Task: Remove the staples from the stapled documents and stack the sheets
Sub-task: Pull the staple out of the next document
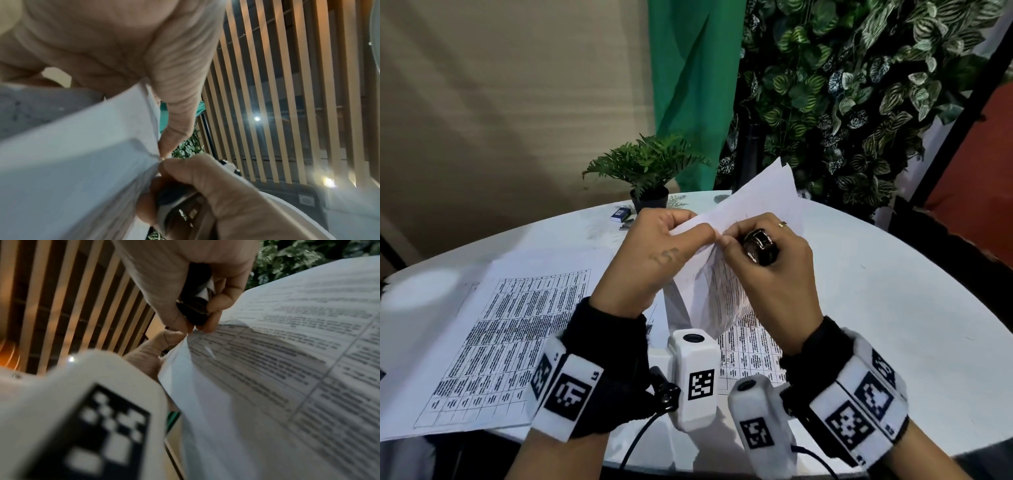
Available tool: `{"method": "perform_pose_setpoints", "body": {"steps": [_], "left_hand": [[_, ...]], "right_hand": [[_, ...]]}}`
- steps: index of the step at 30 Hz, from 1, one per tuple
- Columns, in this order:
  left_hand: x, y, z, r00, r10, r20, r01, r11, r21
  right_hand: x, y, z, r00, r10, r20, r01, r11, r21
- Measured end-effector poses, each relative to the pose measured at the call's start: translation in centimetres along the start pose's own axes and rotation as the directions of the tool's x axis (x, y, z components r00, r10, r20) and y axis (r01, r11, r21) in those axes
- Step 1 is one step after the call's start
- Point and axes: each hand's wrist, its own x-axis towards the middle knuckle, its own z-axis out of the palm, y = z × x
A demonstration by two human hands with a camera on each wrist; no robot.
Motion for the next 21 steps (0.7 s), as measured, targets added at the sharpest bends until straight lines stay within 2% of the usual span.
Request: {"method": "perform_pose_setpoints", "body": {"steps": [3,7,10,11,12,13,14,16,17,18,21], "left_hand": [[0.0,0.2,-0.2,0.999,0.041,0.031,-0.043,0.998,0.047],[0.0,0.0,-0.1,0.994,0.086,0.069,-0.092,0.991,0.097],[0.0,0.0,0.1,0.991,0.095,0.091,-0.107,0.986,0.131],[0.1,0.0,0.2,0.992,0.084,0.09,-0.096,0.987,0.127],[0.1,0.0,0.2,0.994,0.07,0.083,-0.08,0.989,0.121],[0.2,0.0,0.3,0.996,0.057,0.071,-0.065,0.991,0.114],[0.4,0.0,0.3,0.997,0.047,0.056,-0.052,0.993,0.109],[0.5,-0.1,0.2,0.999,0.029,0.035,-0.033,0.994,0.104],[0.4,0.0,0.0,0.999,0.025,0.035,-0.029,0.994,0.102],[0.4,0.1,-0.3,0.999,0.027,0.038,-0.031,0.994,0.1],[0.3,0.4,-1.1,0.999,0.031,0.026,-0.034,0.993,0.117]], "right_hand": [[0.6,-0.1,-0.6,0.989,0.098,0.11,-0.111,0.987,0.118],[1.2,-0.3,-1.6,0.96,0.127,0.249,-0.167,0.975,0.146],[1.5,-0.3,-2.2,0.939,0.171,0.298,-0.241,0.946,0.216],[1.5,-0.4,-2.2,0.943,0.162,0.29,-0.229,0.95,0.214],[1.4,-0.4,-2.3,0.96,0.112,0.256,-0.156,0.975,0.156],[1.3,-0.5,-2.2,0.976,0.016,0.219,-0.025,0.999,0.036],[1.0,-0.7,-2.1,0.973,-0.103,0.208,0.129,0.984,-0.119],[0.4,-1.2,-1.8,0.922,-0.296,0.251,0.375,0.847,-0.378],[0.1,-1.4,-1.8,0.905,-0.33,0.268,0.42,0.794,-0.44],[0.0,-1.5,-1.7,0.912,-0.312,0.267,0.406,0.782,-0.473],[0.0,-1.0,-2.5,0.971,-0.099,0.216,0.199,0.838,-0.508]]}}
